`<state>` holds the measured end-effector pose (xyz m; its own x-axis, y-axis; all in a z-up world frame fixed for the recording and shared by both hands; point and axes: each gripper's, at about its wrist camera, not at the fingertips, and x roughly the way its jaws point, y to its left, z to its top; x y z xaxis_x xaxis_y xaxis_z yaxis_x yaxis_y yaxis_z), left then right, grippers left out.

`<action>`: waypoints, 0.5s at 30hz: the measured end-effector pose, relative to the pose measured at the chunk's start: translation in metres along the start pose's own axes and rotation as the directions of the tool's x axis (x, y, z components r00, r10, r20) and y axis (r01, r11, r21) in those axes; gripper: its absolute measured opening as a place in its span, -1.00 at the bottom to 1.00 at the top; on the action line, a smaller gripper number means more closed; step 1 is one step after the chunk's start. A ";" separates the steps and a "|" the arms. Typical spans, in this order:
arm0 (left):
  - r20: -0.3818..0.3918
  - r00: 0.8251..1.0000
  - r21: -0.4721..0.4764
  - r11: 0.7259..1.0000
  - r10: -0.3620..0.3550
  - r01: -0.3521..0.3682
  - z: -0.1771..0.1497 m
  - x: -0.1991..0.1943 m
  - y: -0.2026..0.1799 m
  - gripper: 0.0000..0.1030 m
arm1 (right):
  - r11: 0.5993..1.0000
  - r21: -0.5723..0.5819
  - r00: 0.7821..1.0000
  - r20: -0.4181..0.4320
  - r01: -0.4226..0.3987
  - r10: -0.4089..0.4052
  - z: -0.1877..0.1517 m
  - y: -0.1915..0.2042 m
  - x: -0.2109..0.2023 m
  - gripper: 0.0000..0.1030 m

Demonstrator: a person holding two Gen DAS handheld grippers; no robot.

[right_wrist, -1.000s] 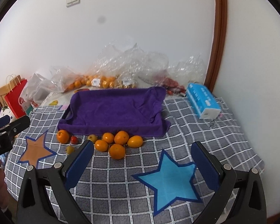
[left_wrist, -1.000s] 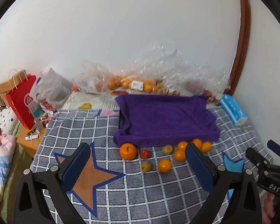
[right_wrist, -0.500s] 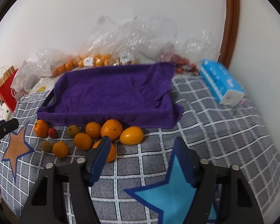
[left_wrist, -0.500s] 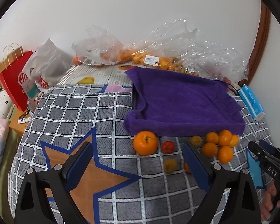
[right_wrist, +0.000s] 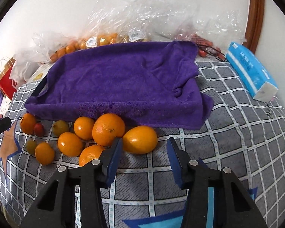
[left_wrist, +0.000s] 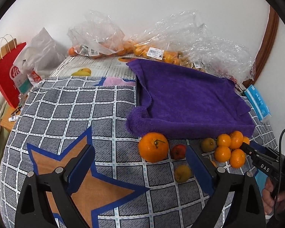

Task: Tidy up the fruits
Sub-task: 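Lower the right gripper onto the oval orange and close it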

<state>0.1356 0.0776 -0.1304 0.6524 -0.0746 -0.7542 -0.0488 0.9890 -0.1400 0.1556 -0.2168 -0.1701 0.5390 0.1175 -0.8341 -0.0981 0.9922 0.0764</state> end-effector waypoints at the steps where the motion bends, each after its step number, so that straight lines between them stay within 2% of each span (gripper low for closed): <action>1: -0.002 1.000 0.001 1.000 -0.001 0.001 0.000 0.001 0.001 0.86 | 1.000 0.001 1.000 -0.003 -0.007 0.007 0.000 0.000 0.001 -0.06; 5: -0.010 1.000 -0.002 1.000 -0.010 0.010 -0.001 0.004 0.003 0.86 | 1.000 0.003 0.999 -0.007 -0.031 0.031 0.002 -0.004 0.007 -0.06; 7: -0.010 1.000 -0.004 1.000 -0.018 0.018 -0.001 0.004 0.003 0.85 | 0.999 0.008 0.999 -0.017 -0.039 0.039 0.002 -0.006 0.011 -0.16; 9: -0.014 1.000 -0.006 1.000 -0.025 0.025 -0.002 0.004 0.003 0.77 | 1.000 -0.010 1.000 -0.012 -0.017 0.017 0.002 -0.006 0.012 -0.34; 11: -0.024 0.999 -0.005 0.999 -0.037 0.037 -0.002 0.004 0.002 0.73 | 1.000 -0.018 1.000 -0.020 -0.020 0.019 0.002 -0.007 0.011 -0.34; 15: -0.031 0.997 0.006 0.997 -0.076 0.076 -0.007 0.004 -0.003 0.65 | 0.999 0.036 0.999 -0.017 -0.030 0.031 -0.006 -0.018 0.002 -0.34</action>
<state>0.1330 0.0738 -0.1372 0.6306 -0.1533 -0.7608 0.0056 0.9812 -0.1930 0.1537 -0.2351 -0.1759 0.5213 0.1473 -0.8406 -0.0839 0.9891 0.1212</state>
